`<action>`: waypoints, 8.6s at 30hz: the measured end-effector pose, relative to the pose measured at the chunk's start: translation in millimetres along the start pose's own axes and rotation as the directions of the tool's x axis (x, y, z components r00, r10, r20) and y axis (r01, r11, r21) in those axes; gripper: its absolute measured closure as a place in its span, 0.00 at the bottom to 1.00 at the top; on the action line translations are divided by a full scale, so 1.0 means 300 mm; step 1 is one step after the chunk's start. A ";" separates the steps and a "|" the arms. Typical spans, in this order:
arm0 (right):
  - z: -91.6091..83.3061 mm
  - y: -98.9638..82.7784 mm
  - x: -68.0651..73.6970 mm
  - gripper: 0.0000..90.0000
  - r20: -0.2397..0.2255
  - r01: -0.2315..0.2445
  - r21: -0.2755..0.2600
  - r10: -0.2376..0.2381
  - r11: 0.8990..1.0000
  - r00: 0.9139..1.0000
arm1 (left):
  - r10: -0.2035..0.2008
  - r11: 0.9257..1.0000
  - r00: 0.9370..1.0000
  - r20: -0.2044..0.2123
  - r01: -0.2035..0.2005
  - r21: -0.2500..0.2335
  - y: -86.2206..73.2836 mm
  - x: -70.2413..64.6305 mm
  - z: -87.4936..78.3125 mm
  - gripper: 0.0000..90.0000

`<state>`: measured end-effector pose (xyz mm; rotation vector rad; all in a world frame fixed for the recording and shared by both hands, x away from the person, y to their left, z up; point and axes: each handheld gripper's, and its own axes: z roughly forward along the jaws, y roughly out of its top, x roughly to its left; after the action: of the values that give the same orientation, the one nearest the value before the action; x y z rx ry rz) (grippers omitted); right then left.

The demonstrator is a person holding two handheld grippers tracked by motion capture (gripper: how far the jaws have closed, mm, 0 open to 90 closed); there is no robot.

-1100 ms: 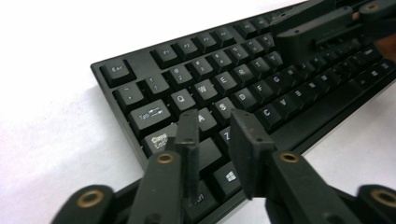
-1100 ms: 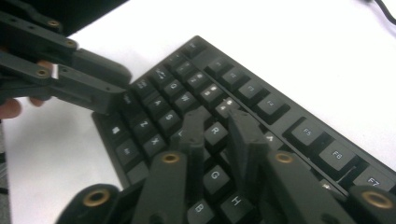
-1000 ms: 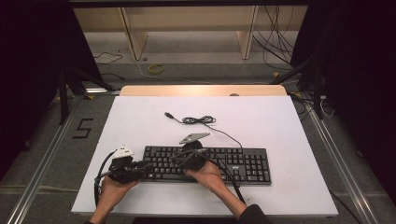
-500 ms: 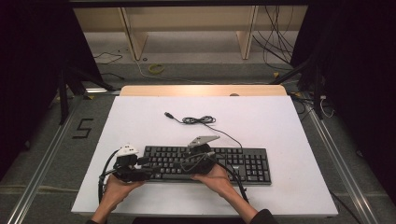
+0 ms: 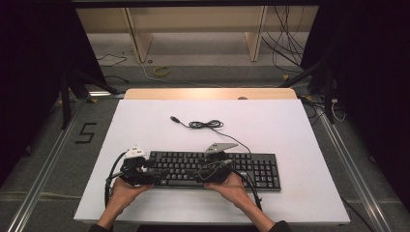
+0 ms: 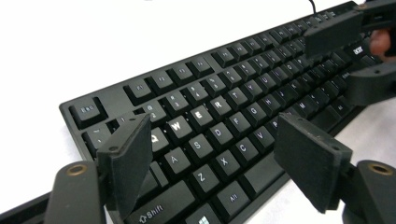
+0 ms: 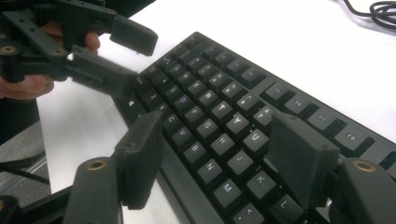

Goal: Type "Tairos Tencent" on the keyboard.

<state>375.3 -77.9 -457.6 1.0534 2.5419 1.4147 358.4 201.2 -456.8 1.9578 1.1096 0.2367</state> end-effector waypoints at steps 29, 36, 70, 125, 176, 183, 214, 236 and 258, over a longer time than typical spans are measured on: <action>-0.057 -0.047 -0.004 0.39 0.007 0.026 -0.020 -0.026 0.999 1.000 | 0.039 0.997 0.999 0.021 -0.040 0.069 0.060 0.000 0.095 0.97; -0.073 -0.057 0.002 0.38 0.008 0.026 -0.025 -0.026 0.999 1.000 | 0.042 0.994 0.999 0.011 -0.042 0.098 0.067 -0.004 0.123 0.99; -0.082 -0.071 0.000 0.43 0.010 0.031 -0.033 -0.031 0.999 0.999 | 0.013 0.997 1.000 0.008 -0.013 0.074 0.063 0.004 0.113 0.92; 0.094 -0.054 0.032 1.00 0.045 0.093 0.112 -0.099 0.989 0.994 | -0.001 0.993 0.996 0.085 0.011 -0.120 -0.068 -0.036 -0.039 0.35; 0.038 -0.019 0.009 0.67 0.000 0.032 0.019 -0.032 0.999 0.999 | -0.002 0.992 0.998 0.066 0.010 -0.126 -0.068 -0.027 -0.040 0.34; 0.040 -0.005 0.012 0.56 -0.001 0.037 0.026 -0.037 0.999 0.999 | -0.003 0.992 0.998 0.064 0.011 -0.125 -0.068 -0.026 -0.039 0.34; 0.008 -0.004 0.020 0.43 0.002 0.044 0.008 -0.044 0.999 0.999 | -0.010 0.995 0.999 0.039 0.014 -0.101 -0.020 -0.014 0.001 0.40; -0.084 -0.043 -0.010 0.42 0.020 0.019 -0.031 -0.019 0.999 1.000 | 0.076 0.997 0.992 0.099 -0.079 0.027 -0.006 -0.057 0.068 0.91; -0.125 -0.074 -0.014 0.41 0.022 0.012 -0.036 -0.011 0.999 1.000 | 0.081 0.988 0.992 0.097 -0.093 0.127 -0.014 -0.061 0.125 0.99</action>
<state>353.5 -115.8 -454.0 1.0416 2.4938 1.4326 364.8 166.4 -479.0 2.1147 1.0031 0.1218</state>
